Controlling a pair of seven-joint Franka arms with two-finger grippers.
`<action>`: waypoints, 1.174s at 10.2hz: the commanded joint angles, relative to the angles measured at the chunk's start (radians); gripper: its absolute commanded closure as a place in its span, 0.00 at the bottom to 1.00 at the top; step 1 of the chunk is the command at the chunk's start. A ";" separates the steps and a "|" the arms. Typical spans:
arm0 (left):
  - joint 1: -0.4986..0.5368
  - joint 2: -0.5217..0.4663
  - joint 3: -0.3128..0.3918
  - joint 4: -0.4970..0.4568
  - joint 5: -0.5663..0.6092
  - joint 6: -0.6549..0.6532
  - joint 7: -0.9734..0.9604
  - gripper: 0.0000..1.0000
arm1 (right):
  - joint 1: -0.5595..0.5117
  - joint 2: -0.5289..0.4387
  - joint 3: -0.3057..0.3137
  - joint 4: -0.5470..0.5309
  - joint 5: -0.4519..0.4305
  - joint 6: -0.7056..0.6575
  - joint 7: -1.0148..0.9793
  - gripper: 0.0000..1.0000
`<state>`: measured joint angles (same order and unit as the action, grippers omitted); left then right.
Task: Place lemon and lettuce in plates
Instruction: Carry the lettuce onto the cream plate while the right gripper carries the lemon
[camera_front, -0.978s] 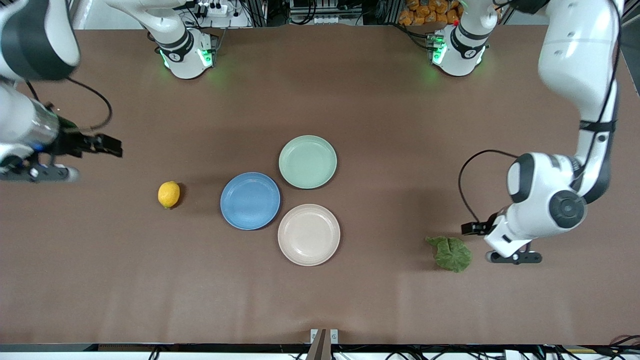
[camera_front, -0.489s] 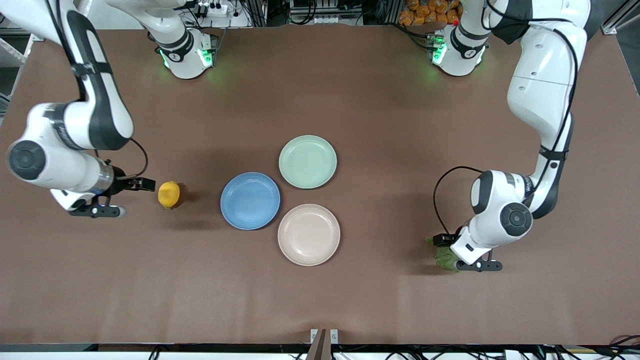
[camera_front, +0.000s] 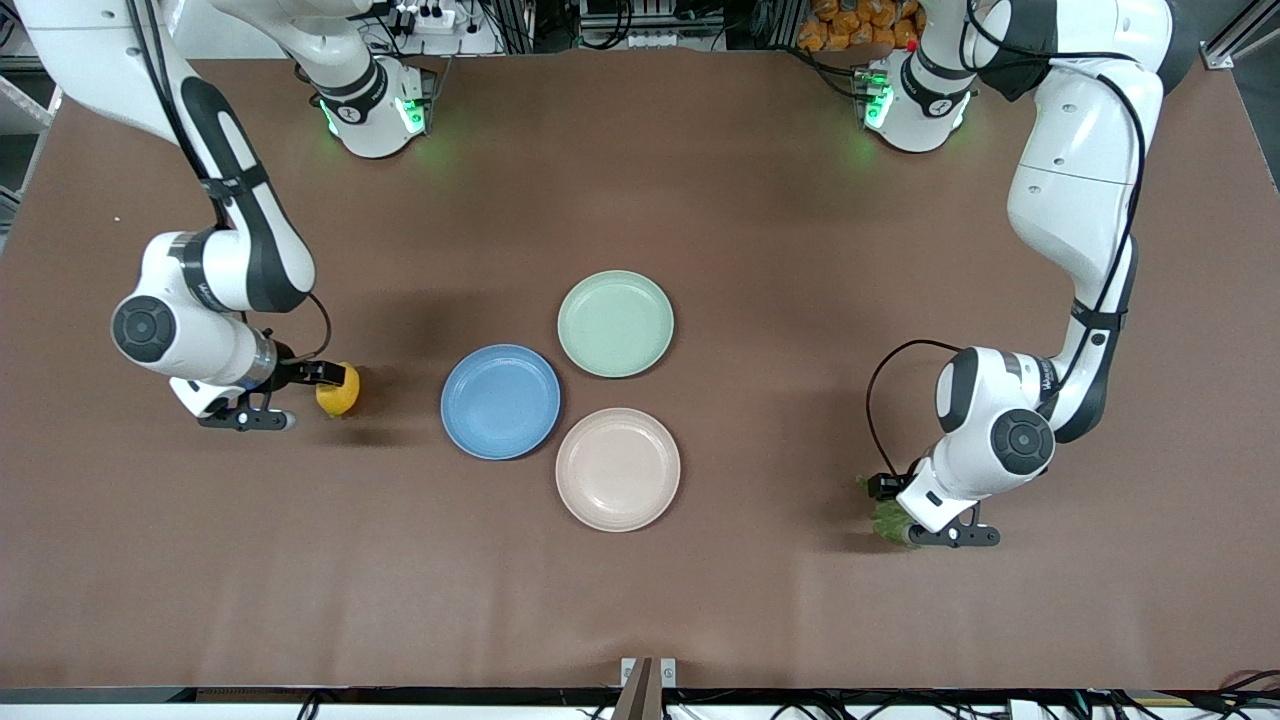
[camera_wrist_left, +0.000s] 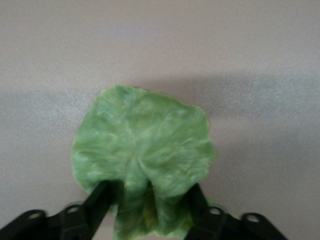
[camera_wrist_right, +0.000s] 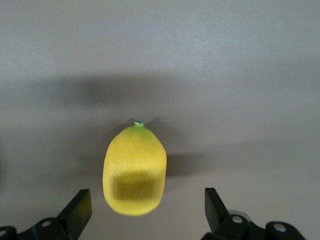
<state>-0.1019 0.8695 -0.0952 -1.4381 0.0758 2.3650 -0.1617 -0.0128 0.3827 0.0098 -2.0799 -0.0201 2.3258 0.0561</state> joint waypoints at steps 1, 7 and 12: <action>-0.033 0.006 0.011 0.013 0.048 0.005 -0.019 1.00 | -0.003 0.024 0.009 -0.022 0.002 0.055 -0.001 0.00; -0.243 -0.134 0.052 0.013 0.049 -0.121 -0.238 1.00 | -0.001 0.077 0.015 -0.022 0.015 0.115 0.002 0.28; -0.381 -0.127 -0.070 0.090 0.010 -0.043 -0.510 1.00 | 0.007 0.061 0.059 0.142 0.054 -0.128 0.046 0.88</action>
<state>-0.4876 0.7219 -0.1279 -1.3788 0.0972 2.2837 -0.6354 -0.0083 0.4556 0.0443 -2.0305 0.0026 2.3323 0.0687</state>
